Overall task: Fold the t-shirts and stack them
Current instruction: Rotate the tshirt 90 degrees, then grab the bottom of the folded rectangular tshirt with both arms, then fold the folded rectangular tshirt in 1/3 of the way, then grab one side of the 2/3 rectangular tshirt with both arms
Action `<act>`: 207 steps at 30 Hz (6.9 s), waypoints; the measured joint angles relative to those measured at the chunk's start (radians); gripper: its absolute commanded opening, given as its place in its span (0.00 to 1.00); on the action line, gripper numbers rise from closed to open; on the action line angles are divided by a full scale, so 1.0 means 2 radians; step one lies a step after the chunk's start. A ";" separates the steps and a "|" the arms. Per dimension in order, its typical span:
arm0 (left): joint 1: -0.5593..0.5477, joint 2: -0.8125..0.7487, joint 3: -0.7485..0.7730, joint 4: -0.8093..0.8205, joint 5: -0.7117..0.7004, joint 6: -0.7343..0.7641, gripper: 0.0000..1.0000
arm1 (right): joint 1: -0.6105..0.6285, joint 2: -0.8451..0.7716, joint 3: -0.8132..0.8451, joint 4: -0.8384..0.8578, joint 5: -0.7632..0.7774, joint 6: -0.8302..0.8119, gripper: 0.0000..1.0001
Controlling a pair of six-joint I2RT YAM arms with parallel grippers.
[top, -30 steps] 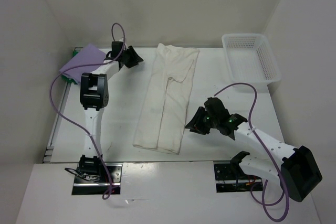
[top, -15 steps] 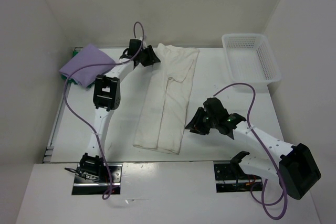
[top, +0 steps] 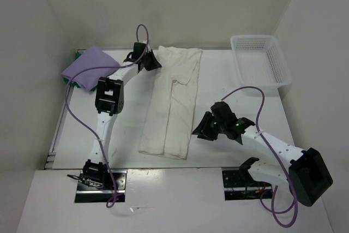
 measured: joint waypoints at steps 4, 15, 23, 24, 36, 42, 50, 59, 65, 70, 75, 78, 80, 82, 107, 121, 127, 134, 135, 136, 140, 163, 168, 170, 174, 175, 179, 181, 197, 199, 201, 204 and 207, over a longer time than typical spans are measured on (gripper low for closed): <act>0.022 -0.032 -0.050 0.018 -0.008 -0.010 0.56 | 0.000 0.007 0.000 0.000 0.000 -0.001 0.45; 0.062 -0.303 -0.385 0.028 -0.047 -0.020 0.64 | 0.046 0.030 -0.003 0.002 0.003 0.019 0.46; 0.041 -0.605 -0.655 -0.070 -0.032 -0.028 0.49 | 0.083 0.018 -0.042 0.004 0.005 0.065 0.46; 0.041 -0.639 -0.678 -0.090 -0.031 -0.027 0.55 | 0.084 0.018 -0.042 0.006 0.005 0.068 0.47; -0.036 -0.752 -0.829 -0.174 0.014 -0.116 0.59 | 0.148 0.027 -0.064 0.038 -0.003 0.113 0.49; -0.060 -0.758 -0.854 -0.164 0.008 -0.148 0.53 | 0.154 0.053 -0.063 0.066 0.002 0.122 0.47; -0.079 -0.761 -0.896 -0.139 0.010 -0.174 0.38 | 0.154 0.085 -0.062 0.100 0.005 0.126 0.41; -0.099 -0.774 -0.896 -0.139 0.003 -0.187 0.09 | 0.154 0.133 -0.049 0.130 0.003 0.123 0.11; -0.114 -0.802 -0.898 -0.152 0.013 -0.192 0.00 | 0.168 0.105 -0.049 0.103 0.011 0.130 0.03; -0.132 -0.839 -0.877 -0.216 0.034 -0.185 0.00 | 0.197 -0.032 -0.067 0.049 -0.001 0.158 0.03; -0.133 -0.837 -0.796 -0.260 0.047 -0.174 0.00 | 0.166 -0.111 -0.054 -0.016 -0.009 0.152 0.03; -0.130 -0.799 -0.733 -0.258 0.050 -0.166 0.00 | 0.111 -0.068 -0.007 -0.047 -0.014 0.109 0.03; -0.121 -0.761 -0.691 -0.247 0.049 -0.156 0.00 | 0.064 -0.025 0.030 -0.052 -0.014 0.069 0.03; -0.107 -0.720 -0.654 -0.234 0.044 -0.145 0.00 | 0.012 0.012 0.066 -0.052 -0.017 0.031 0.03; -0.051 -0.378 -0.420 -0.112 -0.067 -0.089 0.11 | -0.153 0.397 0.344 0.012 -0.024 -0.139 0.03; -0.035 -0.358 -0.392 -0.039 -0.068 -0.076 0.62 | -0.155 0.445 0.400 0.014 -0.006 -0.149 0.30; -0.024 -0.417 -0.461 -0.015 -0.045 -0.085 0.51 | -0.155 0.436 0.402 0.010 0.007 -0.152 0.42; -0.083 -0.509 -0.581 0.025 0.016 -0.123 0.44 | -0.131 0.375 0.402 0.017 0.012 -0.154 0.10; -0.094 -0.509 -0.593 0.030 0.025 -0.129 0.44 | -0.120 0.375 0.403 0.022 0.010 -0.153 0.10; -0.102 -0.508 -0.605 0.031 0.033 -0.132 0.44 | -0.106 0.381 0.407 0.024 0.007 -0.152 0.10; -0.103 -0.492 -0.631 0.031 0.043 -0.133 0.44 | -0.068 0.444 0.440 0.028 -0.023 -0.153 0.08; -0.071 -0.581 -0.702 0.001 -0.035 -0.115 0.60 | -0.126 0.517 0.487 0.035 -0.083 -0.149 0.33; -0.069 -0.522 -0.680 0.019 -0.019 -0.116 0.60 | -0.122 0.347 0.337 0.060 -0.070 -0.125 0.33; -0.067 -0.494 -0.675 0.024 -0.018 -0.116 0.60 | -0.122 0.286 0.273 0.078 -0.062 -0.111 0.38; -0.064 -0.469 -0.668 0.031 -0.009 -0.119 0.60 | -0.122 0.235 0.185 0.081 -0.044 -0.092 0.48; -0.064 -0.465 -0.665 0.034 -0.010 -0.119 0.59 | -0.123 0.235 0.172 0.081 -0.039 -0.088 0.48; -0.064 -0.452 -0.659 0.052 -0.004 -0.121 0.56 | -0.131 0.243 0.146 0.078 -0.032 -0.084 0.52; -0.064 -0.448 -0.658 0.059 -0.002 -0.122 0.55 | -0.135 0.250 0.146 0.083 -0.031 -0.084 0.53; -0.064 -0.428 -0.658 0.078 -0.001 -0.132 0.07 | -0.146 0.311 0.146 0.115 -0.025 -0.085 0.23; -0.064 -0.427 -0.658 0.079 -0.001 -0.131 0.02 | -0.146 0.316 0.146 0.118 -0.029 -0.084 0.10; -0.064 -0.427 -0.658 0.079 0.000 -0.130 0.00 | -0.146 0.318 0.146 0.121 -0.033 -0.082 0.05; -0.064 -0.431 -0.658 0.072 0.002 -0.126 0.00 | -0.146 0.315 0.143 0.121 -0.034 -0.080 0.01; -0.064 -0.454 -0.670 0.046 0.019 -0.115 0.00 | -0.145 0.284 0.119 0.113 -0.034 -0.072 0.00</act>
